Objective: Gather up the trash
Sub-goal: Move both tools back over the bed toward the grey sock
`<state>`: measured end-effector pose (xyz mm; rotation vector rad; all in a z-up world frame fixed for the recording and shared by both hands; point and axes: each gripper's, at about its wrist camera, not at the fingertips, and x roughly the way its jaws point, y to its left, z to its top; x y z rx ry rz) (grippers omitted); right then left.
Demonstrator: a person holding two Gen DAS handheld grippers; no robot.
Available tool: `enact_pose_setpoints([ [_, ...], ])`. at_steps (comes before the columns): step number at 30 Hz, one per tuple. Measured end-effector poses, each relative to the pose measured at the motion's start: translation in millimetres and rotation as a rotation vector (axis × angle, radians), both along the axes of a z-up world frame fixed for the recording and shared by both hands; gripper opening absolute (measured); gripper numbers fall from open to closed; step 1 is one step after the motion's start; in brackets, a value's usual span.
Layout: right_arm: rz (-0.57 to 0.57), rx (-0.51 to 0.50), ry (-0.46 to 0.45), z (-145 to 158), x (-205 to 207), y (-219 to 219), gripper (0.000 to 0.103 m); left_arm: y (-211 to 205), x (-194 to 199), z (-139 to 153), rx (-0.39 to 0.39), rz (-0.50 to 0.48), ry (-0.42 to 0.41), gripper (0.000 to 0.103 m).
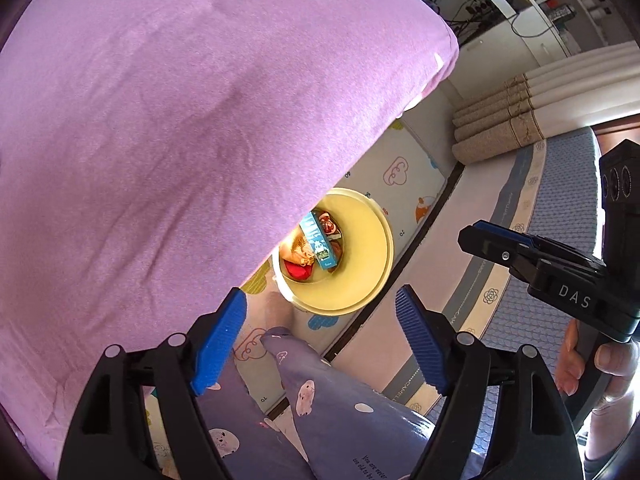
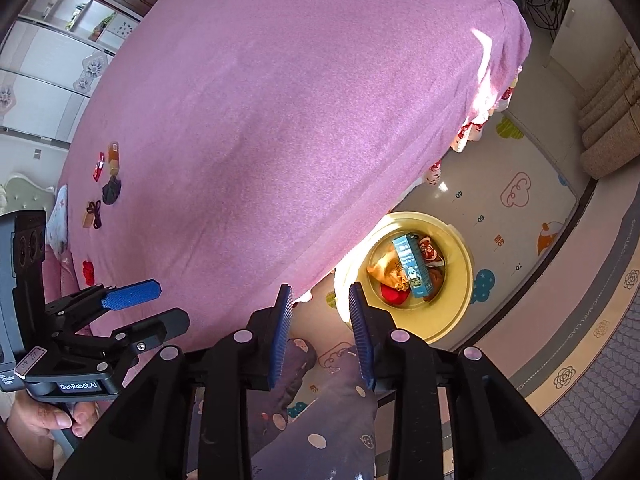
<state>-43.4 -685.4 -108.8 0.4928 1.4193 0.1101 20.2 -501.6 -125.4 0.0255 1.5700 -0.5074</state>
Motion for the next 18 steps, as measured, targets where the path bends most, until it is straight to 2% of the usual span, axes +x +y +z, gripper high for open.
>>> enact_pose_setpoints([
  [3, 0.041, 0.005, -0.019, 8, 18, 29, 0.034, 32, 9, 11, -0.009, 0.058, -0.03, 0.078],
  [9, 0.11, 0.015, -0.026, 15, 47, 98, 0.036, 96, 26, 20, -0.006, 0.145, -0.072, 0.079],
  [18, 0.191, 0.021, -0.035, 22, 81, 212, 0.039, 208, 46, 22, -0.007, 0.25, -0.085, 0.079],
])
